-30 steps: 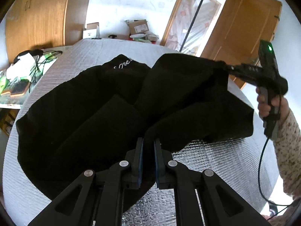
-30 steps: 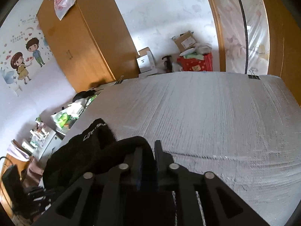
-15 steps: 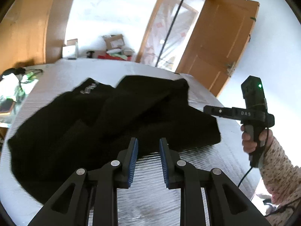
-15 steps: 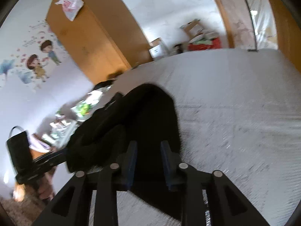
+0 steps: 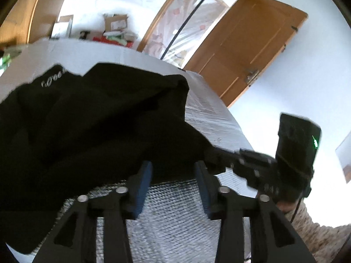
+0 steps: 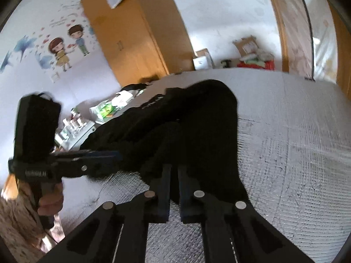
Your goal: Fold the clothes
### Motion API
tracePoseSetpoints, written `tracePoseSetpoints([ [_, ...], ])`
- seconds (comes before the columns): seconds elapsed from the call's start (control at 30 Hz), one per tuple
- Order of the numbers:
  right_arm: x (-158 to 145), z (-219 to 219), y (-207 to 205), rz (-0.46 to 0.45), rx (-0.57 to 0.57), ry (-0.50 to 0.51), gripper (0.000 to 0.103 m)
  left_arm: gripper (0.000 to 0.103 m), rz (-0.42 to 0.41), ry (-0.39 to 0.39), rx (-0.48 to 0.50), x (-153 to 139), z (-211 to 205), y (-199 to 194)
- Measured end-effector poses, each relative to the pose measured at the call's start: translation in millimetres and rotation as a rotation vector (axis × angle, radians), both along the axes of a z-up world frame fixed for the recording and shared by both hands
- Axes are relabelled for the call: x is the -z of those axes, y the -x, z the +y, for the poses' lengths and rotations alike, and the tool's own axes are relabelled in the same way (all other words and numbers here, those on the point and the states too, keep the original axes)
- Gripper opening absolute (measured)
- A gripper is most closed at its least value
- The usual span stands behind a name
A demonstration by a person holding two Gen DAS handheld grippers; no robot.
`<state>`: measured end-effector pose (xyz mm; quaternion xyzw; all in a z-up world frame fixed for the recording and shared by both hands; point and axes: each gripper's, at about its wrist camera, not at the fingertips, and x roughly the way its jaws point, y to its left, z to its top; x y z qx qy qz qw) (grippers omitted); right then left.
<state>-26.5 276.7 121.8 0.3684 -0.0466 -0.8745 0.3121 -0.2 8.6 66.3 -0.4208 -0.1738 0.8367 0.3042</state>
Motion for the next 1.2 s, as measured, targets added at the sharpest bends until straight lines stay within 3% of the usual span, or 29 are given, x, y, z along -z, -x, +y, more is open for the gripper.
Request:
tracePoseSetpoints([
  [0.1, 3.8, -7.8, -9.6, -0.007, -0.052, -0.016, 0.005, 0.045, -0.043, -0.038, -0.023, 1.3, 0.9, 3.5],
  [0.33, 23.6, -35.1, -37.3, -0.003, -0.192, -0.115, 0.005, 0.045, -0.156, 0.055, -0.010, 15.8, 26.2, 5.0],
  [0.63, 33.6, -40.4, -49.9, -0.013, -0.223, -0.134, 0.005, 0.045, -0.194, 0.074, -0.056, 23.4, 36.8, 7.0],
  [0.67, 33.8, -38.3, -49.9, -0.014, -0.216, -0.136, 0.006, 0.043, -0.188, 0.077, -0.061, 23.3, 36.9, 6.5],
  [0.73, 33.1, -31.8, -49.1, -0.022, -0.199, -0.133, 0.007, 0.027, -0.177, 0.099, -0.076, 23.6, 36.9, 5.9],
  [0.83, 29.4, -19.2, -46.3, -0.035, -0.165, -0.129, 0.007, 0.018, -0.158, 0.110, -0.079, 23.4, 37.2, 3.4],
  [1.0, 14.6, 11.2, -40.9, -0.042, -0.113, -0.041, 0.022, 0.013, -0.142, 0.107, -0.076, 23.6, 36.9, 1.0],
  [1.1, 11.9, 31.7, -29.6, -0.041, -0.004, -0.013, 0.023, 0.012, -0.132, 0.098, -0.075, 22.1, 36.3, -1.8],
  [1.2, 21.2, 45.2, -10.0, -0.100, 0.082, 0.015, 0.030, 0.012, -0.119, 0.084, -0.069, 21.1, 34.9, -5.9],
])
